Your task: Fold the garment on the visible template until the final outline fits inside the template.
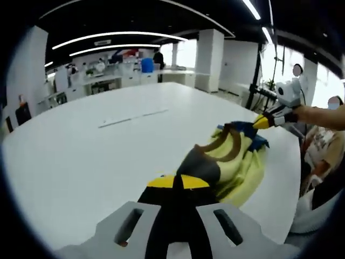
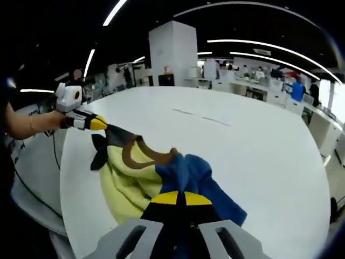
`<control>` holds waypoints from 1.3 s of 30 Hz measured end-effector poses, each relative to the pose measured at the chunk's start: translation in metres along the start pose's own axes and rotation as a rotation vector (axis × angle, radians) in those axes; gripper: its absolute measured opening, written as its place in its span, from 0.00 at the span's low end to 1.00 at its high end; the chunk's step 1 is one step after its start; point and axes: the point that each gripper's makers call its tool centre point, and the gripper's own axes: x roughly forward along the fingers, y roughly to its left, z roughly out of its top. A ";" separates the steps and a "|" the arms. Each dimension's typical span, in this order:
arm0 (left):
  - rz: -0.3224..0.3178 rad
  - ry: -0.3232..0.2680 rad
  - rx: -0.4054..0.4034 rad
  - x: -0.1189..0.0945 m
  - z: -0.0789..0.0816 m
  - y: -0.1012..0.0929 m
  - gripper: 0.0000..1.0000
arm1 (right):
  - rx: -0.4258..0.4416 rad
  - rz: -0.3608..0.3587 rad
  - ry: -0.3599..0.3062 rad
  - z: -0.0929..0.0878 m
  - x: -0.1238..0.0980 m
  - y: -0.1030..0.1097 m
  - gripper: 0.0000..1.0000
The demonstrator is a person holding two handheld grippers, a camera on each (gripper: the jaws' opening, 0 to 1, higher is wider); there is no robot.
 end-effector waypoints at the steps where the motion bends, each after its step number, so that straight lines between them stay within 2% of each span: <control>1: 0.006 -0.017 0.008 -0.002 0.006 0.001 0.00 | -0.004 -0.004 -0.018 0.007 -0.003 0.000 0.00; 5: 0.038 -0.084 0.014 -0.009 0.033 0.004 0.00 | -0.016 -0.028 -0.061 0.028 -0.008 -0.004 0.00; 7: 0.061 -0.137 0.015 -0.011 0.051 0.008 0.00 | -0.025 -0.045 -0.088 0.043 -0.011 -0.008 0.00; 10: 0.086 -0.187 -0.020 -0.014 0.069 0.016 0.00 | -0.031 -0.064 -0.128 0.063 -0.012 -0.013 0.00; 11: 0.095 -0.219 -0.030 -0.014 0.079 0.020 0.00 | -0.030 -0.072 -0.138 0.070 -0.011 -0.016 0.00; 16: 0.125 -0.261 -0.048 -0.009 0.099 0.035 0.00 | -0.030 -0.124 -0.175 0.096 -0.005 -0.031 0.00; 20: 0.167 -0.294 -0.050 0.004 0.112 0.051 0.00 | -0.019 -0.182 -0.204 0.113 0.005 -0.043 0.00; 22: 0.188 -0.294 -0.077 0.015 0.113 0.060 0.00 | -0.025 -0.223 -0.207 0.119 0.015 -0.052 0.00; 29: 0.255 -0.285 -0.048 0.053 0.113 0.083 0.00 | -0.019 -0.321 -0.192 0.126 0.052 -0.087 0.00; 33: 0.290 -0.270 -0.056 0.075 0.107 0.099 0.00 | -0.024 -0.378 -0.162 0.120 0.075 -0.113 0.00; 39: 0.322 -0.211 -0.065 0.112 0.088 0.117 0.00 | -0.021 -0.393 -0.110 0.106 0.111 -0.135 0.00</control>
